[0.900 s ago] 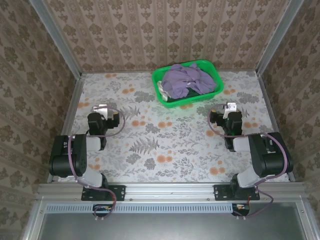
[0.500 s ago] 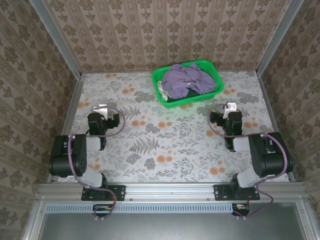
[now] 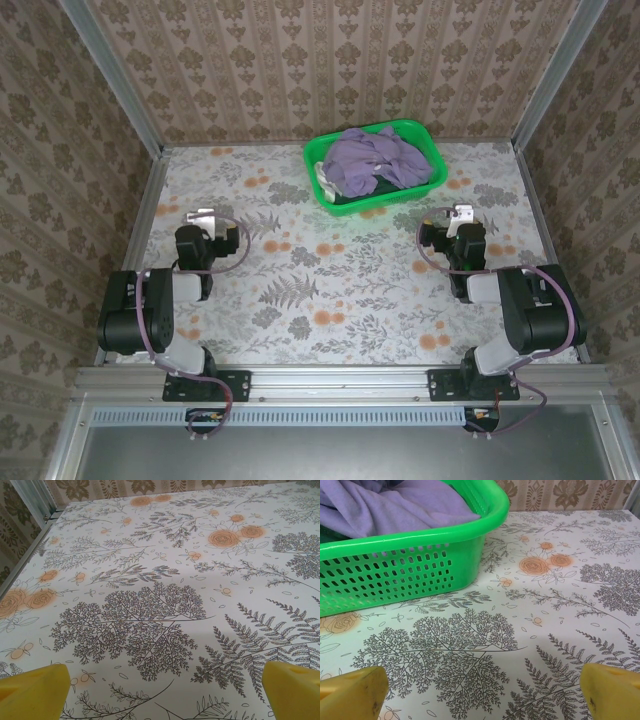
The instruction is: Fold and stack the t-shirts
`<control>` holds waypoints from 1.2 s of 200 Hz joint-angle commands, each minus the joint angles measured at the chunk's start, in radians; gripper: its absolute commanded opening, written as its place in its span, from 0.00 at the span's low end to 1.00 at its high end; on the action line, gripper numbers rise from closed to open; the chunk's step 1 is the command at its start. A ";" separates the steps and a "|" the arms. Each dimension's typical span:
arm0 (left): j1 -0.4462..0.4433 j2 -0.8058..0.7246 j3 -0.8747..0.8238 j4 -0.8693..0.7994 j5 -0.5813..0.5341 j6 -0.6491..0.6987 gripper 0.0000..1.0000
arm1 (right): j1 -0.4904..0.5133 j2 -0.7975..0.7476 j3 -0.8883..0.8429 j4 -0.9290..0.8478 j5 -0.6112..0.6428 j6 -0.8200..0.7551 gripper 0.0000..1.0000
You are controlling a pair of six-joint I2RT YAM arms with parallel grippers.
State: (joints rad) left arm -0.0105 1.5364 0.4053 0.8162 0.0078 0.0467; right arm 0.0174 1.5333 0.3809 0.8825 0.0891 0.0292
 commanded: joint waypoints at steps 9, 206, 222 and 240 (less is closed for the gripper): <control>0.004 -0.018 0.000 0.032 -0.041 -0.008 1.00 | 0.020 -0.061 0.030 -0.070 0.056 0.005 1.00; -0.083 -0.430 0.290 -0.881 -0.207 -0.665 1.00 | 0.165 0.310 1.343 -1.489 -0.168 0.432 0.95; -0.160 -0.395 0.328 -0.961 -0.210 -0.656 1.00 | 0.187 0.472 1.543 -1.620 -0.201 0.449 0.88; -0.250 -0.368 0.349 -1.000 -0.192 -0.637 1.00 | 0.222 0.619 1.740 -1.730 -0.171 0.438 0.85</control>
State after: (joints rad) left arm -0.1646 1.1343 0.6933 -0.0715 -0.2047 -0.6346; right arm 0.2035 1.9648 1.8870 -0.5194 -0.0608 0.4610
